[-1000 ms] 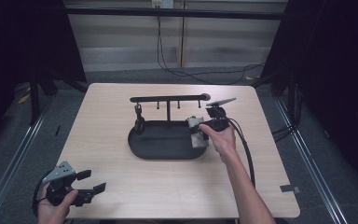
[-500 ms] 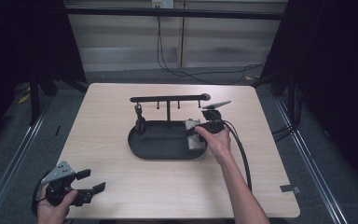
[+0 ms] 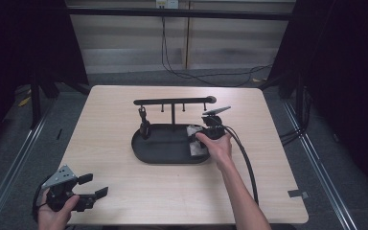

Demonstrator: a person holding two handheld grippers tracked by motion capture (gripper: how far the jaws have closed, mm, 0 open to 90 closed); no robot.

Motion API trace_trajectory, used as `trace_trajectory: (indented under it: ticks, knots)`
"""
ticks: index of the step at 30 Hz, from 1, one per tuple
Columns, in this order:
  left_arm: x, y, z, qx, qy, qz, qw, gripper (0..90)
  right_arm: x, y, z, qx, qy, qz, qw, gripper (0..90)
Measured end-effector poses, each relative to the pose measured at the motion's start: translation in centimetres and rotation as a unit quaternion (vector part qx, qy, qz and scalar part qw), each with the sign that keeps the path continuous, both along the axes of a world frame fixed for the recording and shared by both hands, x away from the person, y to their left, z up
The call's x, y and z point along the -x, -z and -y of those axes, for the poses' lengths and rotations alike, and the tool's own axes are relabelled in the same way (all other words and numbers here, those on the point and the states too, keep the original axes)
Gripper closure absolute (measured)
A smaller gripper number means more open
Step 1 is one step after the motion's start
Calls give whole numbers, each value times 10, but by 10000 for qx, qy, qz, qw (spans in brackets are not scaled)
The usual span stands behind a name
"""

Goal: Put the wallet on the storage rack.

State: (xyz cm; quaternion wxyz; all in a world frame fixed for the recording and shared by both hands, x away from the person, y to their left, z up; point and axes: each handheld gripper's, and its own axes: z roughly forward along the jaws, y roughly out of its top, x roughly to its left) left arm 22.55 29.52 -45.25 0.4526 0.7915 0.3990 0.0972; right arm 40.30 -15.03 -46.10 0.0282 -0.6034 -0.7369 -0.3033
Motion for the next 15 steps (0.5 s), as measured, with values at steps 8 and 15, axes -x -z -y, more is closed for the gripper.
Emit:
trace_trajectory:
  ticks: [8,15]
  knots:
    - [0,0,0,5,5,-8,10000,192,-1,9,-5,131,4,-11,9999,325]
    - [0,0,0,12,16,-9,10000,192,-2,11,-8,170,3,10,9999,316]
